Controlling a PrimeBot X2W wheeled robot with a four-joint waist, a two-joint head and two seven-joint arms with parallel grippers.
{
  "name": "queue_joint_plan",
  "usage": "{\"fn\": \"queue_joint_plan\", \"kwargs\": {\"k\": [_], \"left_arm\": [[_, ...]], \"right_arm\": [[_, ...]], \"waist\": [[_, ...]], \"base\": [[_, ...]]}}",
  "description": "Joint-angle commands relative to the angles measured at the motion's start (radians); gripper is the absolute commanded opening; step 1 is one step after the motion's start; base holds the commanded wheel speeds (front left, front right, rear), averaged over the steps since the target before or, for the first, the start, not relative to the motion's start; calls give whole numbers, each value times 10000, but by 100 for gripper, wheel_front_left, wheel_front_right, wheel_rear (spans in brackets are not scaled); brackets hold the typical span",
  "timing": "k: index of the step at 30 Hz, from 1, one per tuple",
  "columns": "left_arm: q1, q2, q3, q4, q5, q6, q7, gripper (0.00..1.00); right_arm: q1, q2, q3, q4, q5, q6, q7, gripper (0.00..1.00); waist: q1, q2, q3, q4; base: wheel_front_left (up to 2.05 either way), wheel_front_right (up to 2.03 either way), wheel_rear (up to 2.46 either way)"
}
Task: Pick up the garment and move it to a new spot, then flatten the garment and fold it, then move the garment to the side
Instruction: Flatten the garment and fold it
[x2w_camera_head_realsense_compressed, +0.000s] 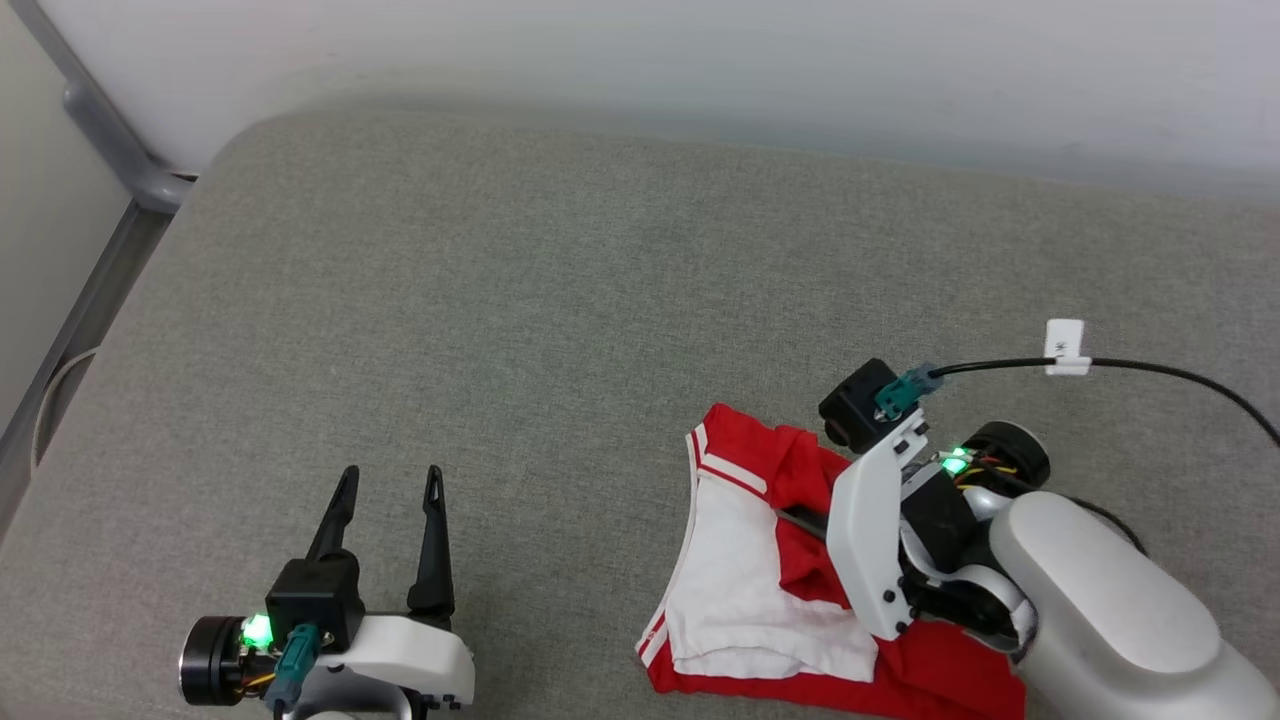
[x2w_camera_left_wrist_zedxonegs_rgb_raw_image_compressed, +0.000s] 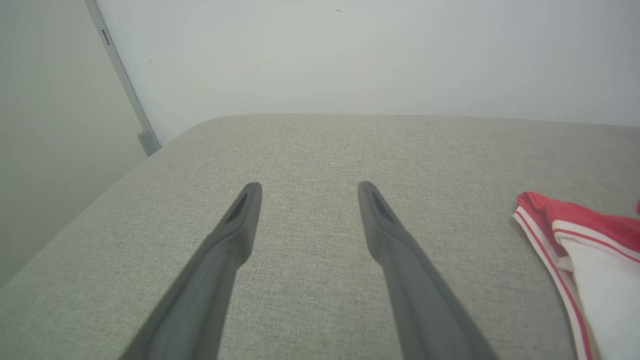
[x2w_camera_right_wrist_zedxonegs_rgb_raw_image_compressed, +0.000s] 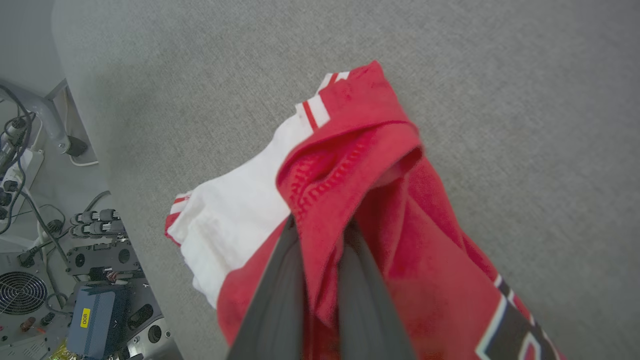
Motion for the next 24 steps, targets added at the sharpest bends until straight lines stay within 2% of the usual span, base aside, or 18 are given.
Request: {"fn": "queue_joint_plan", "kwargs": {"k": [1,9,10,11,12,13,18,24], "left_arm": [[-191,-19,-37,12,5,-65,-26,100],[-440,-75,-116,103,-49,-46,-26,100],[-414,-77,-88,100,-52,-21,-26,100],[-362,-80,-51,106,-51,-4,-26,100],[-307,-84,-32,126,-41,4,-26,100],[-250,-83,-10,157,-30,3,-24,100],[-40,-87,111,207,30,-52,-24,100],[305,-57,343,130,95,-131,-24,100]], "right_arm": [[-214,221,212,469,-83,-9,-126,0],[-351,753,1157,2927,-257,-9,-883,0],[-336,801,1260,3041,-211,-9,-1024,11],[-378,815,1344,3068,-209,-9,-1266,26],[-454,790,1360,3042,-236,-9,-1589,49],[-480,756,1338,2982,-203,-13,-1923,100],[-297,323,987,2166,-196,-10,-3642,100],[450,-286,-535,1112,-1044,-9,-5554,100]], "waist": [[0,0,150,136],[0,0,384,338],[0,0,362,307],[0,0,328,268],[0,0,278,239],[0,0,210,208],[0,0,-272,-68],[0,0,-817,-596]], "base": [[0,0,0],[0,0,0],[0,0,0],[0,0,0],[0,0,0],[0,0,0],[0,0,0],[0,0,0]]}}
